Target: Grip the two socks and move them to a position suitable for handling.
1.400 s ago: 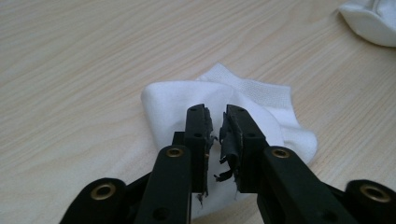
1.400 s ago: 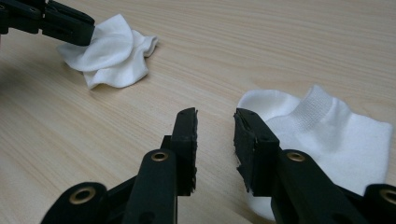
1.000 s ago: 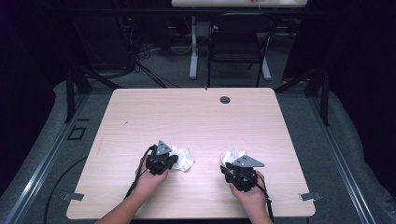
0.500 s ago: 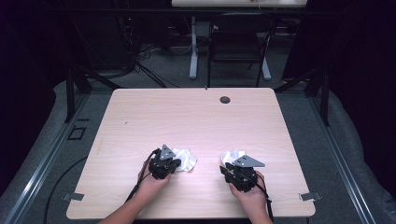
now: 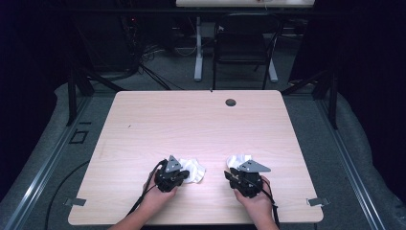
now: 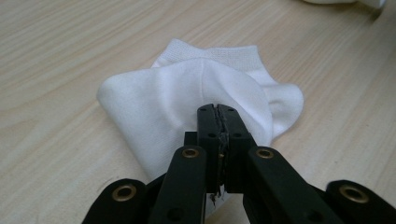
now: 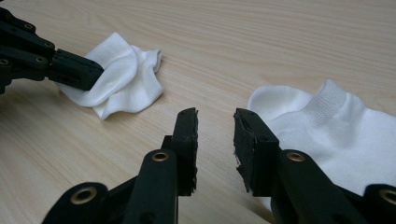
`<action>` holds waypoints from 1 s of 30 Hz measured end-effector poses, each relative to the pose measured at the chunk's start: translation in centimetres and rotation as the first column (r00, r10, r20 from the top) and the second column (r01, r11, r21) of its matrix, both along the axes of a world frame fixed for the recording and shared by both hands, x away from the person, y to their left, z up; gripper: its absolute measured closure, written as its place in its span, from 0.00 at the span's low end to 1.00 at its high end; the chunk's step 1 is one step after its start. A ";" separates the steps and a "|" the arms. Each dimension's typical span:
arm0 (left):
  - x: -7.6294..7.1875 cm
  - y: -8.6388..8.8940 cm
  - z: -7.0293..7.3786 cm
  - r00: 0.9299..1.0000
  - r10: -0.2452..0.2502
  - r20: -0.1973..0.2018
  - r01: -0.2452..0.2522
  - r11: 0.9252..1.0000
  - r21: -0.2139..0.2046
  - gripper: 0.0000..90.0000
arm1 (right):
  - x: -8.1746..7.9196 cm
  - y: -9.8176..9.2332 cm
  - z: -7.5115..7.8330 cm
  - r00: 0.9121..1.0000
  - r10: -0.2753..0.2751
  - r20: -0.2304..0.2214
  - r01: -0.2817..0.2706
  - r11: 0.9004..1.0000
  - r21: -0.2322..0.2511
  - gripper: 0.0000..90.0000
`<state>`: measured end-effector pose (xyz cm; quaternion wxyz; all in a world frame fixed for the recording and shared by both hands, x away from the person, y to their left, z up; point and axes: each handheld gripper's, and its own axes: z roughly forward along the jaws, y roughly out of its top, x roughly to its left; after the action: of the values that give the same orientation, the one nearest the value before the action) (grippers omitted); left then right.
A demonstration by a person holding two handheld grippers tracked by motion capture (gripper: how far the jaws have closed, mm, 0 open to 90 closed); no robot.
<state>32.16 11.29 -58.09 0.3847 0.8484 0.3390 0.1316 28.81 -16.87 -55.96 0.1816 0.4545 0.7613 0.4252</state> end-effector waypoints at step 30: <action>-3.6 -1.7 -0.4 0.992 -0.121 -0.020 0.119 0.991 -0.062 0.98 | -1.3 3.3 0.1 0.988 0.153 -0.026 -0.154 0.987 -0.050 1.00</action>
<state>28.52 9.61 -58.50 0.4134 0.8567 0.2957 0.0877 27.49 -13.60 -55.82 0.1516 0.3943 0.8069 0.4129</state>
